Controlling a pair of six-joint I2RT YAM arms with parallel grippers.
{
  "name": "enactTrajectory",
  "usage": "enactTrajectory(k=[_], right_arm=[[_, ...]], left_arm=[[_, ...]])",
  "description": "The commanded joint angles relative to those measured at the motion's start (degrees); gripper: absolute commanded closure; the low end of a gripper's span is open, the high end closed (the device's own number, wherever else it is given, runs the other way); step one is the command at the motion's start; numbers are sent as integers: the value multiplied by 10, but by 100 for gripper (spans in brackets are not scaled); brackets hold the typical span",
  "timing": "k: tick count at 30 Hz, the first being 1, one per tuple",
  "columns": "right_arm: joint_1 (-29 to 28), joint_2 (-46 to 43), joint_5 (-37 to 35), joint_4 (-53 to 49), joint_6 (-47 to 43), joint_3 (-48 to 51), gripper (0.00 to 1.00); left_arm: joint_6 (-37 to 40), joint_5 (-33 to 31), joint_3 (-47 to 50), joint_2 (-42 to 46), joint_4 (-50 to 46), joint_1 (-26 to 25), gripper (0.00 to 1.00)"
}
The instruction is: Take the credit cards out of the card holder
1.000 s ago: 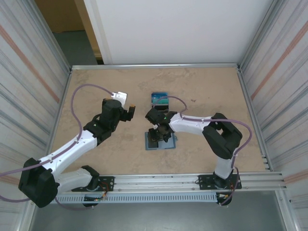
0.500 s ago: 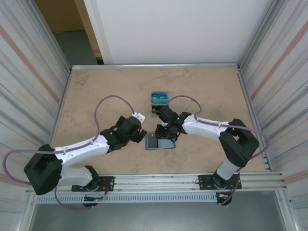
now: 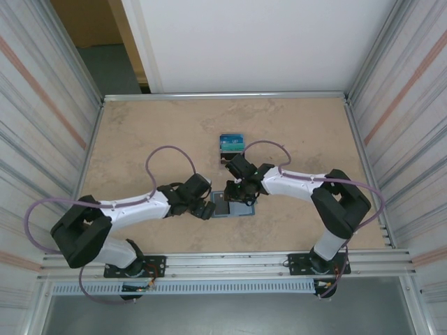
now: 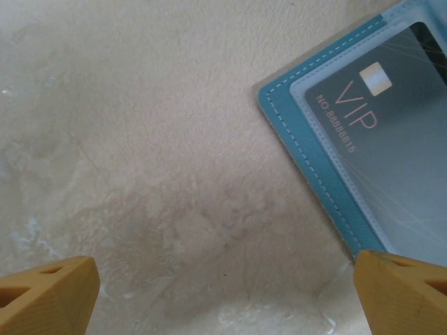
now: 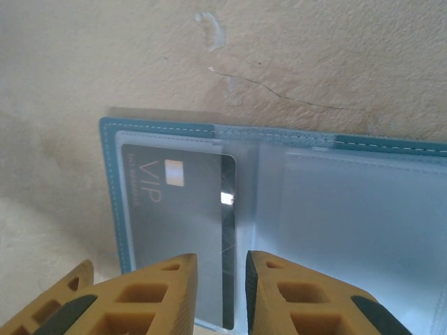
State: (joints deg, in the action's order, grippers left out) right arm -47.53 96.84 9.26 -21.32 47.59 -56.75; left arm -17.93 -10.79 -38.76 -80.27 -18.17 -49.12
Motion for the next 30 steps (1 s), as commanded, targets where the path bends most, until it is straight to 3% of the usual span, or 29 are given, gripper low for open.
enactTrajectory(k=[1,22,30], right_arm=[[2,15,4,6,12,-1,75],[-1,43,18,28,18,8,76],[12,6,109,168,23,79,79]], left_arm=[[-27,20,-18,-15,0,3,6],[-18,-13,-39,-71,-32,2,11],[-16,-13,-49,-78,-52,-5,12]])
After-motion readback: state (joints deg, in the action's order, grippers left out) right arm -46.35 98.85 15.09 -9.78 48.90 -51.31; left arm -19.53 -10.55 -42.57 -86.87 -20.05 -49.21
